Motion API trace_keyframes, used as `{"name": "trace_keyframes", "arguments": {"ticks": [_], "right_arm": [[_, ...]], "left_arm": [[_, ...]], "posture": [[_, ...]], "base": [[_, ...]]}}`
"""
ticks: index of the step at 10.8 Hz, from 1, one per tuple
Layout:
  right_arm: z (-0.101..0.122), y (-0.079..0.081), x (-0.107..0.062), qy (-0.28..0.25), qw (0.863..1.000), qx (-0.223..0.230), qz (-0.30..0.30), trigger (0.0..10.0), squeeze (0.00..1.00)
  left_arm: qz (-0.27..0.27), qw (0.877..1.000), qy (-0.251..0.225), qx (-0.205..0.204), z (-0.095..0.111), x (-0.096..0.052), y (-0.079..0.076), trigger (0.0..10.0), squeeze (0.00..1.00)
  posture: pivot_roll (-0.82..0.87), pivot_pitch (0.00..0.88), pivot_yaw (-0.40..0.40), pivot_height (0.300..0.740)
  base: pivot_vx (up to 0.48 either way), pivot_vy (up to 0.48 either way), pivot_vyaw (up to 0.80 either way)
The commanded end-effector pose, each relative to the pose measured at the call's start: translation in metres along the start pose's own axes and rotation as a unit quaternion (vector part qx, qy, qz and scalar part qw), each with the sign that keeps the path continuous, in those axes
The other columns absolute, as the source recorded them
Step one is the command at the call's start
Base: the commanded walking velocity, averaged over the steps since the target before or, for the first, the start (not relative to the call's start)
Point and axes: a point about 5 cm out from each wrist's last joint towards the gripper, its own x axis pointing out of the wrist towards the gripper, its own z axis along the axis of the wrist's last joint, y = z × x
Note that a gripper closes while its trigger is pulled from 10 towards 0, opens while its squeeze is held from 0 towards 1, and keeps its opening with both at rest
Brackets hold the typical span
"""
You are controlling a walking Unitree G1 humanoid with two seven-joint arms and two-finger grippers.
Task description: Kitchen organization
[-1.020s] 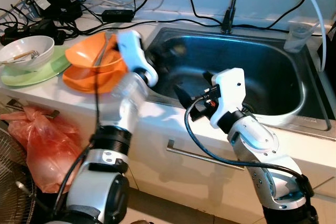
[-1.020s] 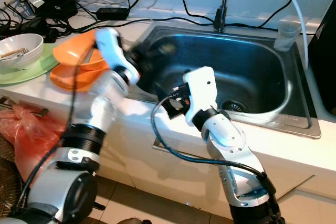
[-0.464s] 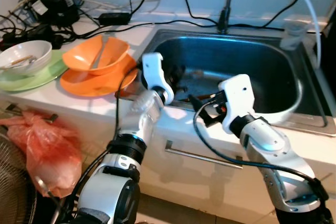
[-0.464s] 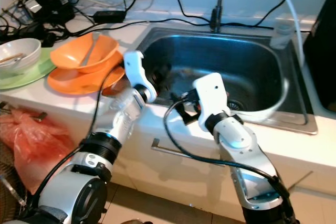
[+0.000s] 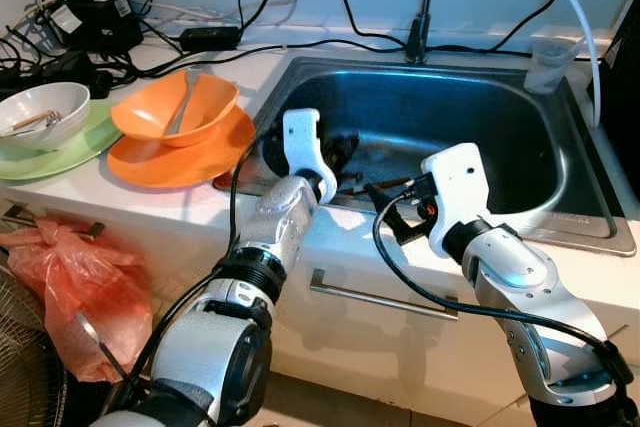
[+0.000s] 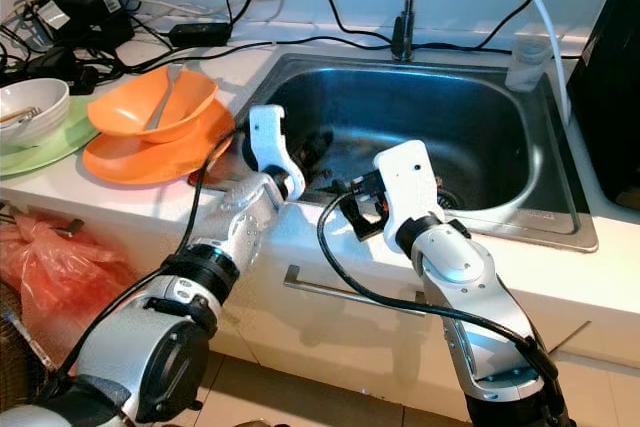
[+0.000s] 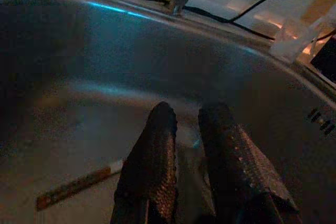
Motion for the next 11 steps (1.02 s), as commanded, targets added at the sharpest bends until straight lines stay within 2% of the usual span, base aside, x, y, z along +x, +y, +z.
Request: {"name": "trace_keyframes", "arguments": {"ticks": [1,3,6,8,11], "right_arm": [[0.004,0.002,-0.002,-0.004,1.0,0.001,0.002,10.0,0.0],[0.003,0.004,-0.002,-0.001,1.0,0.004,0.009,10.0,0.0],[0.001,0.008,-0.003,0.006,1.0,0.009,0.025,10.0,0.0],[-0.001,0.009,-0.002,0.009,1.0,0.011,0.027,10.0,0.0],[-0.002,0.01,0.0,0.01,0.999,0.012,0.032,10.0,0.0]], "left_arm": [[-0.007,1.0,-0.015,0.002,0.009,0.004,-0.004,10.0,1.0],[-0.012,1.0,-0.009,0.004,0.005,0.005,-0.007,10.0,1.0],[-0.009,1.0,-0.006,0.005,0.002,0.004,-0.003,10.0,1.0],[-0.001,1.0,-0.013,0.02,0.006,0.004,-0.002,10.0,1.0],[0.028,0.996,-0.06,0.066,0.034,0.005,0.007,10.0,1.0]], "posture": [[-0.15,0.0,0.112,0.74],[-0.15,0.0,0.114,0.74],[-0.14,0.0,0.114,0.74],[-0.14,0.0,0.113,0.74],[-0.11,0.0,0.104,0.74]], "base": [[0.0,0.0,0.0],[0.0,0.0,0.0],[0.0,0.0,0.0],[0.0,0.0,0.0],[0.0,0.0,0.0]]}}
